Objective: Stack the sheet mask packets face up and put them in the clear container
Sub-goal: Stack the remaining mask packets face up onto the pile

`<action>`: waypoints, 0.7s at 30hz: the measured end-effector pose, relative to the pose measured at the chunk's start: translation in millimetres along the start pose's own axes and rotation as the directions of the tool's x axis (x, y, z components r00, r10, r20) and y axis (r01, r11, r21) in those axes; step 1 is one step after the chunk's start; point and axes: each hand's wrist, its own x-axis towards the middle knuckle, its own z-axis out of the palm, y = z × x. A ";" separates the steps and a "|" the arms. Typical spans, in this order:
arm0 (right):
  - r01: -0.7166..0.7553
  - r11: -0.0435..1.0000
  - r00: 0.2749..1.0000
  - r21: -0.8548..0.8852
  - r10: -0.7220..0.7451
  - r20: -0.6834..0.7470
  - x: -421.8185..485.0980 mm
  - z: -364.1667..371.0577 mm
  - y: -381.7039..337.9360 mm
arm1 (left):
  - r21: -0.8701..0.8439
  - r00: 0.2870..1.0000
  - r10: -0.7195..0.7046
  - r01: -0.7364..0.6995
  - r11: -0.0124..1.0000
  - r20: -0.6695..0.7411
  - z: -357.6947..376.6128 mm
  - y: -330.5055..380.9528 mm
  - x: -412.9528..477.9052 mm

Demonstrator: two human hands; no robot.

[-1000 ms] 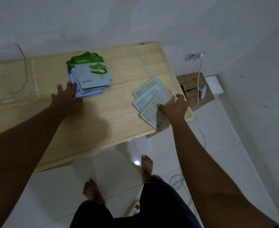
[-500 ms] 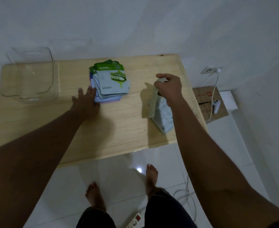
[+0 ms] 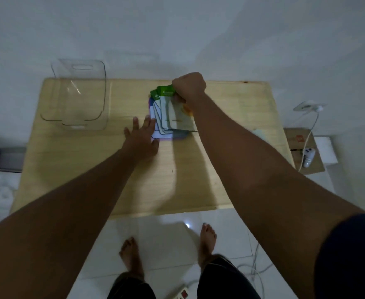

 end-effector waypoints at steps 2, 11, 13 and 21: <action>-0.048 0.994 0.999 0.098 0.048 0.004 -3.0 6.4 -1.1 | -0.011 1.000 -0.003 0.003 1.000 -0.004 -0.4 0.8 -0.5; -0.063 0.941 0.998 0.333 0.051 0.047 -14.8 -16.0 28.7 | 0.007 1.000 0.007 -0.007 1.000 -0.009 2.0 0.2 0.5; -0.032 0.952 0.999 0.303 0.033 0.002 -20.5 -28.1 43.6 | 0.019 1.000 -0.012 0.012 1.000 -0.008 2.0 2.3 0.3; -0.040 0.993 0.989 0.114 0.055 -0.137 -66.3 -91.3 104.0 | 0.114 0.999 -0.024 0.027 0.993 -0.023 4.6 4.9 -1.7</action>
